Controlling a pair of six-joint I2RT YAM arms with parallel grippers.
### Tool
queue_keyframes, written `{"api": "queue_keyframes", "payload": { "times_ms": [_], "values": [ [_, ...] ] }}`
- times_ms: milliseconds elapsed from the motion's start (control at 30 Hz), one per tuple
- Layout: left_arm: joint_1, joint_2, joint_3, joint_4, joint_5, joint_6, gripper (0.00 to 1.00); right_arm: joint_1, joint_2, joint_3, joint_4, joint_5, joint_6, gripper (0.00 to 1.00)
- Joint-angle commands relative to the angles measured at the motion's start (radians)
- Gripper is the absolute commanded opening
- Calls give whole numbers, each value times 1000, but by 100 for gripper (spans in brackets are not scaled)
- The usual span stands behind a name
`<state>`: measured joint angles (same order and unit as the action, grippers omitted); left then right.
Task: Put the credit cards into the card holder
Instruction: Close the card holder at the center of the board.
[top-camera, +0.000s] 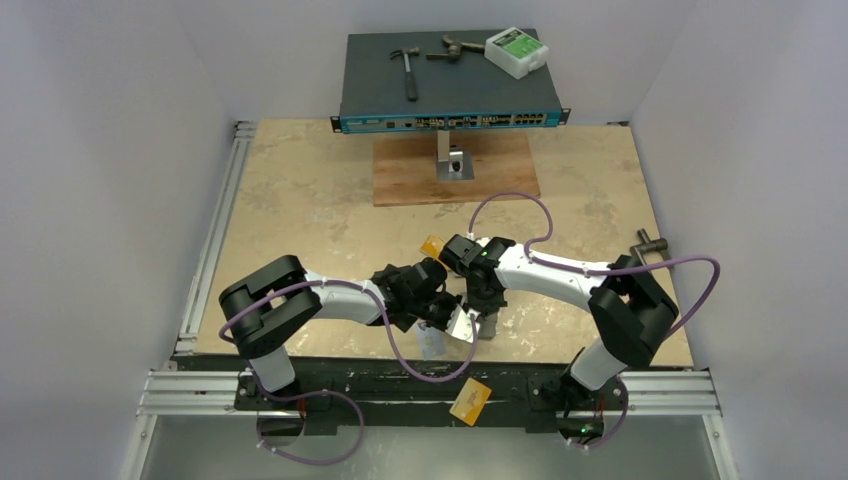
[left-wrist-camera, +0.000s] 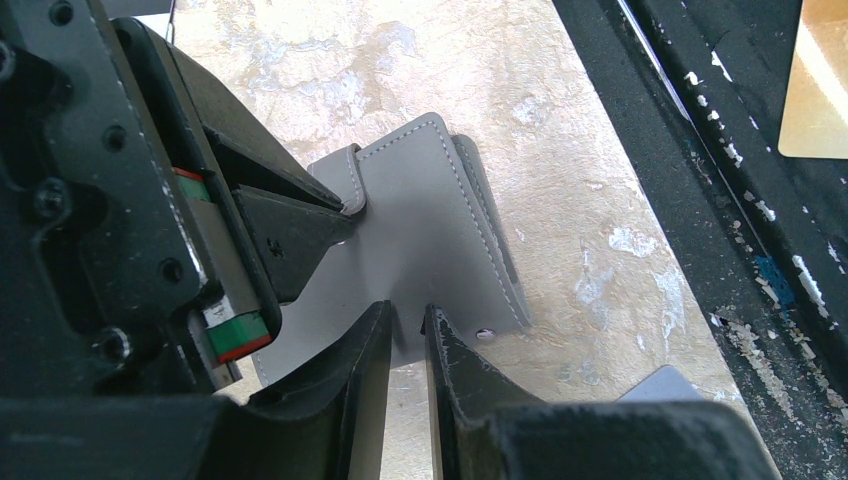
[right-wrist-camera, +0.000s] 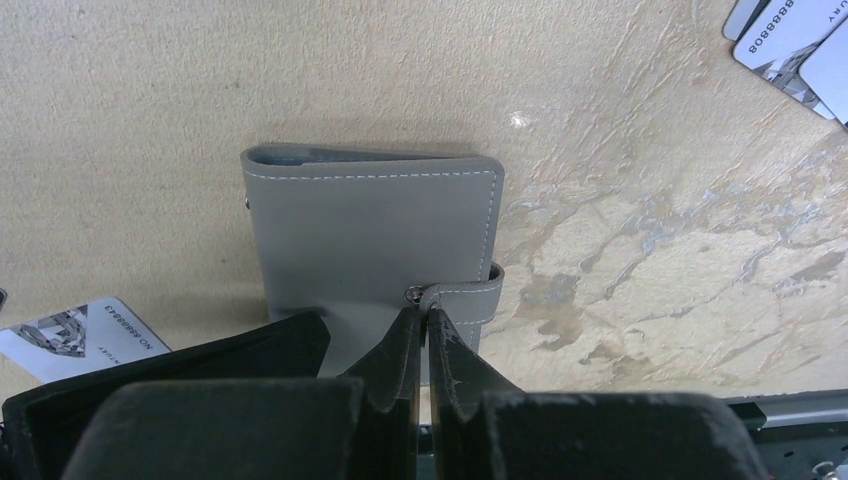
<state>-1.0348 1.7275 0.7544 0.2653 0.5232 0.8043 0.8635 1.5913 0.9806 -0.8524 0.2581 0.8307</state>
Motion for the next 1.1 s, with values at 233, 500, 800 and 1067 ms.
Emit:
{"api": "queue_keyframes", "payload": {
  "times_ms": [233,500,800,1067],
  "values": [
    [-18,15,-27,-107,49,-10,19,9,-15,23,85,19,48,0],
    [-18,14,-27,-109,49,-10,19,2,-11,16,129,6,59,0],
    [-18,14,-27,-109,48,-8,19,-1,-5,-62,188,-74,77,0],
    [-18,12,-27,-110,50,-8,19,-7,-13,-73,173,-40,86,0]
  ]
}}
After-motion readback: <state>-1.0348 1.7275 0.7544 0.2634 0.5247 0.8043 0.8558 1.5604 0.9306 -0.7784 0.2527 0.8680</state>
